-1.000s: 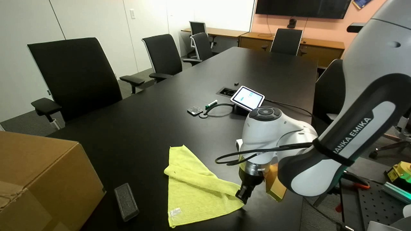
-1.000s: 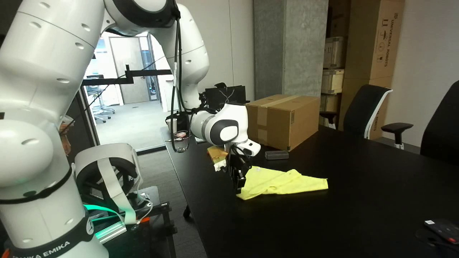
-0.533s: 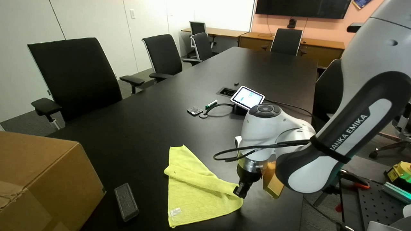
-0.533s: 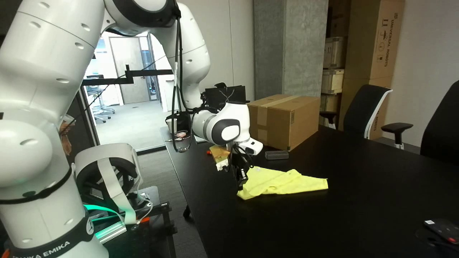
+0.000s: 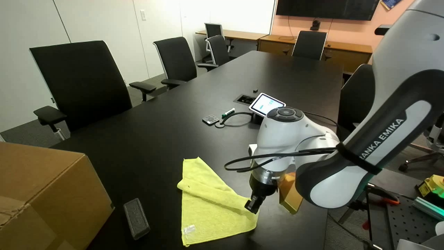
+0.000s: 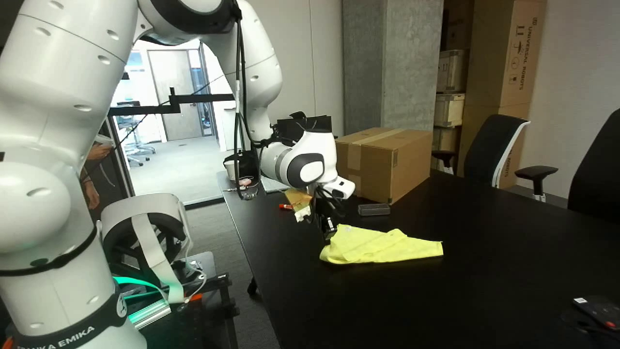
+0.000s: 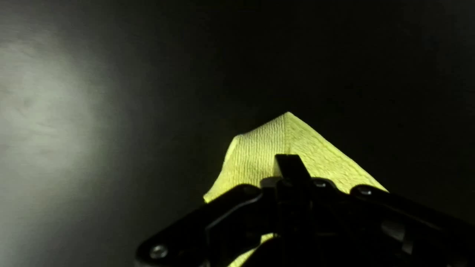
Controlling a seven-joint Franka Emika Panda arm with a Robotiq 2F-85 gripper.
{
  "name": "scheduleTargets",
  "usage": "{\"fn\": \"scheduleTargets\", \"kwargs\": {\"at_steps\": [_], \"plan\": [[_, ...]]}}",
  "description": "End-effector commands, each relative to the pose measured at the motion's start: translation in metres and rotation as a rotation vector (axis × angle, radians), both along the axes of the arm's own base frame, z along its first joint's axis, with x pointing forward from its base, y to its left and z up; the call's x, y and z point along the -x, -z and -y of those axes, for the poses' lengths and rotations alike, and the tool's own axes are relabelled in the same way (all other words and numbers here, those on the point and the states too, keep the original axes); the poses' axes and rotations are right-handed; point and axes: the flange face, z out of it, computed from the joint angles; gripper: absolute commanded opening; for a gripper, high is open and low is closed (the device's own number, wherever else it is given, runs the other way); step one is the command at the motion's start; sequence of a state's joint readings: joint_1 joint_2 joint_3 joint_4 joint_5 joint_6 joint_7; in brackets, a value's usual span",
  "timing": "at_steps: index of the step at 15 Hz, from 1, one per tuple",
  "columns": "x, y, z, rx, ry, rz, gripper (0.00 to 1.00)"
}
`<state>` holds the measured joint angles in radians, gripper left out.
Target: Fold the cloth
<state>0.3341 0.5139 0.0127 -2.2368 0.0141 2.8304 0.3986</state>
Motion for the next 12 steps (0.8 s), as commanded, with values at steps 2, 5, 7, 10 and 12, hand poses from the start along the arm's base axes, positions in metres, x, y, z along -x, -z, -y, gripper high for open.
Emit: {"fn": "scheduleTargets", "kwargs": {"at_steps": [2,5,7,10,12], "plan": [[-0.016,-0.055,-0.048,-0.063,-0.104,0.103,0.02],[-0.030,-0.073,-0.090,-0.087,-0.200,0.143,0.02],[-0.040,-0.080,-0.114,-0.101,-0.252,0.149,0.02],[-0.052,-0.063,-0.144,-0.108,-0.345,0.118,0.02],[-0.057,-0.050,-0.161,-0.090,-0.410,0.096,0.02]]}}
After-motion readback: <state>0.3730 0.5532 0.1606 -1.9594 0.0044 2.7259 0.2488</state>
